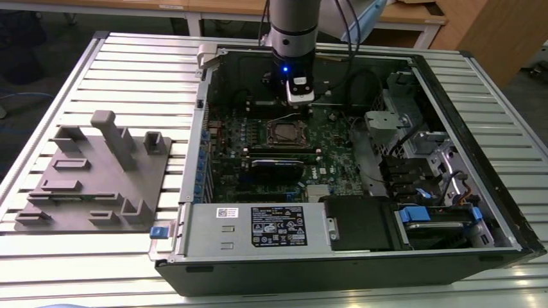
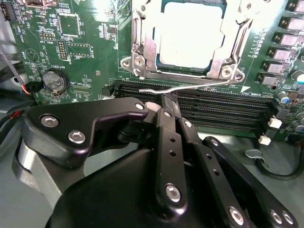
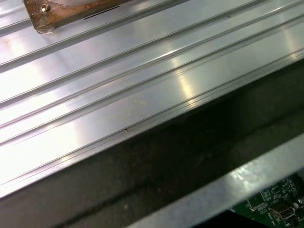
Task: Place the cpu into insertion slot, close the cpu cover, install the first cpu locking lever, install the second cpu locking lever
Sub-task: 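Install the first cpu locking lever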
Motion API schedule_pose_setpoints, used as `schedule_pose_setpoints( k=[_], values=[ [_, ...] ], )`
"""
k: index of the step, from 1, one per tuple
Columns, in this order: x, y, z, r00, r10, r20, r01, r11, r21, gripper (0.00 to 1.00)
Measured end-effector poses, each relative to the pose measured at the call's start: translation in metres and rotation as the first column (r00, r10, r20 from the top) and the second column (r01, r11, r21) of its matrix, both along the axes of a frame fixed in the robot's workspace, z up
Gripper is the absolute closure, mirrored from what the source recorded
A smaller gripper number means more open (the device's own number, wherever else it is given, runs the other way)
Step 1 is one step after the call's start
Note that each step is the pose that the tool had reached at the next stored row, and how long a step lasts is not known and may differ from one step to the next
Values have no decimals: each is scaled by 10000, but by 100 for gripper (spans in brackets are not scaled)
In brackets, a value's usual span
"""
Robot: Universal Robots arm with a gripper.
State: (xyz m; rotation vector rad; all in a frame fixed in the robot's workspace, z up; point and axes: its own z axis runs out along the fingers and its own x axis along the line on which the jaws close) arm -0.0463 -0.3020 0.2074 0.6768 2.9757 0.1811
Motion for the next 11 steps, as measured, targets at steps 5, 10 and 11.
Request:
schedule_pose_setpoints(
  k=[5, 10, 11],
  values=[
    [-2, 12, 1, 10000, -2, -2, 2, 10000, -3, 89],
    [-5, 31, 11, 10000, 1, -2, -1, 10000, 0, 89],
    [-5, 32, 19, 10000, 0, -1, 0, 10000, 4, 89]
  ],
)
